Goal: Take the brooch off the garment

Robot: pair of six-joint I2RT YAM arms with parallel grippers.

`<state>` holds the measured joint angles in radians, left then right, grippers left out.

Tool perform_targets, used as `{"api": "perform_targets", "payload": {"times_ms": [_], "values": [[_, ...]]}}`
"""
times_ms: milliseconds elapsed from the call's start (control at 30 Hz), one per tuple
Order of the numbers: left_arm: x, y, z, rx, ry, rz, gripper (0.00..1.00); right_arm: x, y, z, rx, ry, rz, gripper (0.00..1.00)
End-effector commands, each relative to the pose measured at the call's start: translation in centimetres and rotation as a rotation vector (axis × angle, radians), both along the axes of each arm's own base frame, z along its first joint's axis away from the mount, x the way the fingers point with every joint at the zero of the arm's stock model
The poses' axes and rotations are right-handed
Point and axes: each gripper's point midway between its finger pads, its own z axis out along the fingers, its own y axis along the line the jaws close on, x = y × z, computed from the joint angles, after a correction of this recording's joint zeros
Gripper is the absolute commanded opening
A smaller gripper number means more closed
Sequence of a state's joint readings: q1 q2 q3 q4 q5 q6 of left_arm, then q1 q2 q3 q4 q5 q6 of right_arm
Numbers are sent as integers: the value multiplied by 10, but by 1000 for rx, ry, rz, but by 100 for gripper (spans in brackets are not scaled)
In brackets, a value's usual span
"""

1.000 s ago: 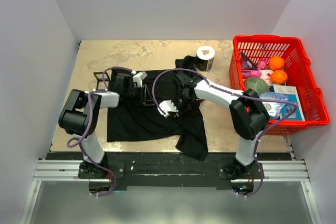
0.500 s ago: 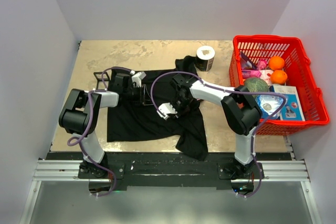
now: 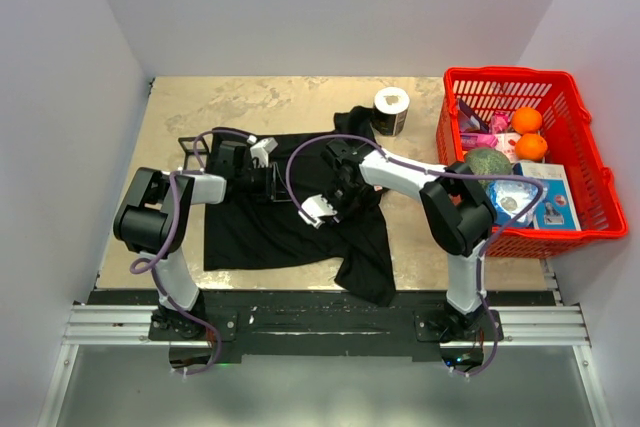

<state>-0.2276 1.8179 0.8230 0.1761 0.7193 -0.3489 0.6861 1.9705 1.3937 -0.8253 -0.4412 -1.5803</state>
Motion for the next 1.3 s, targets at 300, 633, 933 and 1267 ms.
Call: {"api": "perform_targets", "payload": {"times_ms": [300,633,933,1267], "values": [[17,0,10,-29,-43,3,28,-11,10,0,-4,64,100,27],[18,0,10,-32,-39,4,28,-17,12,5,-3,68,114,31],[18,1,10,-31,-42,5,28,-6,17,-2,-2,9,94,28],[18,0,10,-34,-40,6,28,-1,14,-5,-26,-17,140,22]]}}
